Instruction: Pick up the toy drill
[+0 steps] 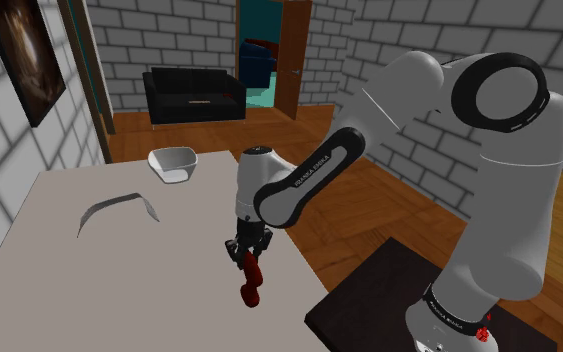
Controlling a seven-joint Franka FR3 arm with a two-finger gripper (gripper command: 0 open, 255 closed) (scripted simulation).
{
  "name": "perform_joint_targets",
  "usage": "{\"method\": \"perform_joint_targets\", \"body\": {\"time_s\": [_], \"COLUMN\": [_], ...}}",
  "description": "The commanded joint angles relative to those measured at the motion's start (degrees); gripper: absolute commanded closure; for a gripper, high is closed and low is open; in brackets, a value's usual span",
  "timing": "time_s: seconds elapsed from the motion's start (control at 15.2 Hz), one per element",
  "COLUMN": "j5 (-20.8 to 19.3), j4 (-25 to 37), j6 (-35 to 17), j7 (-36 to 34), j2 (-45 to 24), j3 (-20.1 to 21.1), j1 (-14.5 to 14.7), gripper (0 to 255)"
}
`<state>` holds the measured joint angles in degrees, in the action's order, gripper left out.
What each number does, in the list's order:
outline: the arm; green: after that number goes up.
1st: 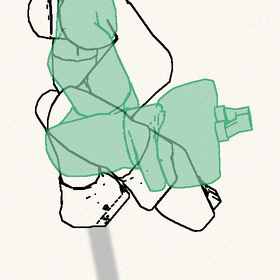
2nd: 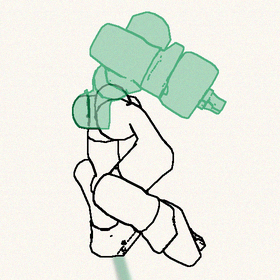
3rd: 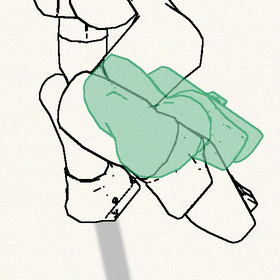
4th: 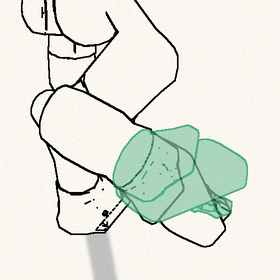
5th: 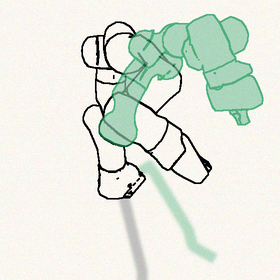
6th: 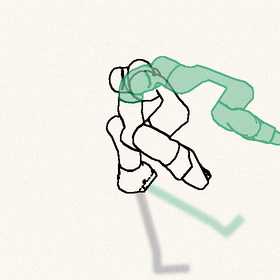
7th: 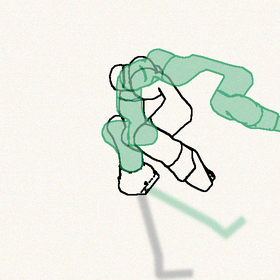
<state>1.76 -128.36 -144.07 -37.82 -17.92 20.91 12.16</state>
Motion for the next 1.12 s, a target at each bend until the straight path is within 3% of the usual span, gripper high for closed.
{"method": "perform_joint_targets", "body": {"time_s": [0.0,0.26,1.06], "j5": [0.0,0.0,3.1], "j4": [-0.1,0.0,1.2], "j6": [0.0,0.0,8.4], "j7": [0.0,-0.1,1.3], "j2": [0.0,-0.1,7.4], "j3": [0.0,0.0,1.4], "j1": [0.0,0.1,-1.2], "gripper": [255,255,255]}}
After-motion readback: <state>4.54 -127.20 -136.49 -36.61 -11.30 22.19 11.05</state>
